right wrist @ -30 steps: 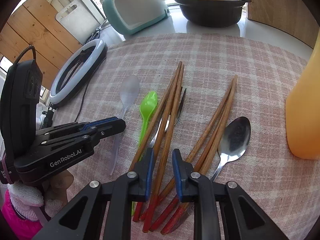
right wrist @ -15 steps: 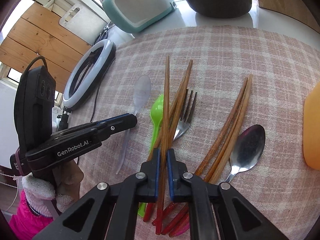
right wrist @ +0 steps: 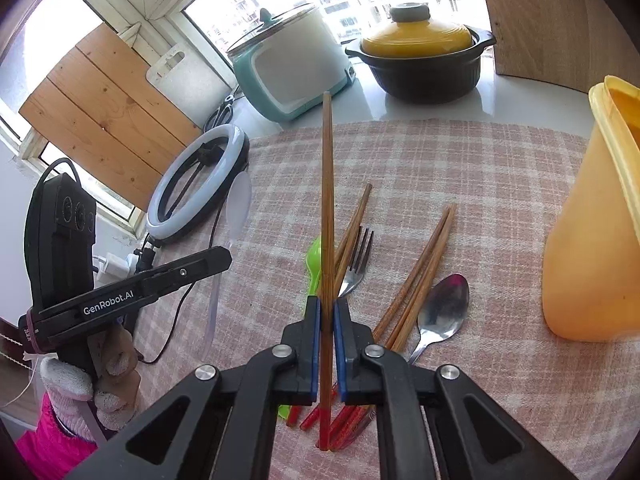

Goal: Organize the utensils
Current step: 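Lift the clear spoon with the left tool while the right tool carries the chopstick to the yellow container, then open the left tool over the yellow container while the right tool releases its chopstick inside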

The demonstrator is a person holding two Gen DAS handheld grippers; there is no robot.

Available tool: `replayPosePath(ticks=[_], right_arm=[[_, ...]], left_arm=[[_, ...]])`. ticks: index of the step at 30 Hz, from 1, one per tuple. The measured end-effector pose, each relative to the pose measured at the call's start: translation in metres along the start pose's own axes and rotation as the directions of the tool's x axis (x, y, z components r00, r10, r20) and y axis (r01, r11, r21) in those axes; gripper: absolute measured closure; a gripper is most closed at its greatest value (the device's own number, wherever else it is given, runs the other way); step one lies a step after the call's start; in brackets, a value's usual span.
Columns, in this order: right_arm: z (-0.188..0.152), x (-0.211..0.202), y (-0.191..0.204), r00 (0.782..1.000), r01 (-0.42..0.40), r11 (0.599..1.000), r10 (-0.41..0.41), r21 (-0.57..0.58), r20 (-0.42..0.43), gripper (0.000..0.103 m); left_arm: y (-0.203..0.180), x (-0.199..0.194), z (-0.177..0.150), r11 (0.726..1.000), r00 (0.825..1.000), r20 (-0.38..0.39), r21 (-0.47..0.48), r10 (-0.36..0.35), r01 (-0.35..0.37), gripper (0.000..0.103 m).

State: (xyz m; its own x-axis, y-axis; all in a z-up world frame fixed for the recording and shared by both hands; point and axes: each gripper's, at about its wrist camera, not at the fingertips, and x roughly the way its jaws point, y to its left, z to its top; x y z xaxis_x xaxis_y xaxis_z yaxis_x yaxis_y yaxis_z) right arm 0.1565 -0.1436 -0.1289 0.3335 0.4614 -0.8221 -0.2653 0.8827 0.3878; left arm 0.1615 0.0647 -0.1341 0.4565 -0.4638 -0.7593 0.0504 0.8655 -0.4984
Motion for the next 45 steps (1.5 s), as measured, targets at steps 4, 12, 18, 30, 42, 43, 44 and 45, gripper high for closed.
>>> replayPosePath(ticks=[4,12,18,30,42,43,44,45], right_arm=[[0.004,-0.038,-0.001,0.997,0.038,0.999,-0.036,-0.024,0.075,0.099],[0.012,-0.107,-0.016,0.976,0.097,0.995,-0.088,-0.032,0.200,0.099],[0.021,-0.151,-0.034,0.953,0.130,0.991,-0.122,-0.012,0.276,0.099],[0.052,-0.205,-0.083,0.884,0.220,0.971,-0.237,0.090,0.402,0.099],[0.064,-0.187,-0.135,0.878,0.268,0.949,-0.311,0.165,0.363,0.099],[0.062,-0.184,-0.137,0.881,0.268,0.949,-0.311,0.167,0.356,0.099],[0.060,-0.181,-0.139,0.884,0.266,0.949,-0.310,0.168,0.350,0.099],[0.058,-0.179,-0.139,0.887,0.266,0.949,-0.309,0.168,0.344,0.099]], left_arm=[[-0.036,-0.009,0.005,0.997,0.997,0.054,0.047,-0.055,0.052,0.100],[-0.107,-0.017,0.019,0.975,0.980,0.108,0.163,-0.167,0.148,0.100],[-0.151,-0.012,0.030,0.958,0.965,0.121,0.199,-0.233,0.206,0.100],[-0.230,0.030,0.049,0.927,0.949,0.128,0.284,-0.288,0.243,0.100],[-0.245,0.075,0.047,0.932,0.956,0.145,0.300,-0.257,0.205,0.100],[-0.245,0.077,0.045,0.931,0.957,0.143,0.307,-0.252,0.199,0.100],[-0.246,0.079,0.043,0.929,0.959,0.139,0.313,-0.248,0.195,0.100],[-0.246,0.081,0.041,0.929,0.960,0.136,0.316,-0.244,0.191,0.100]])
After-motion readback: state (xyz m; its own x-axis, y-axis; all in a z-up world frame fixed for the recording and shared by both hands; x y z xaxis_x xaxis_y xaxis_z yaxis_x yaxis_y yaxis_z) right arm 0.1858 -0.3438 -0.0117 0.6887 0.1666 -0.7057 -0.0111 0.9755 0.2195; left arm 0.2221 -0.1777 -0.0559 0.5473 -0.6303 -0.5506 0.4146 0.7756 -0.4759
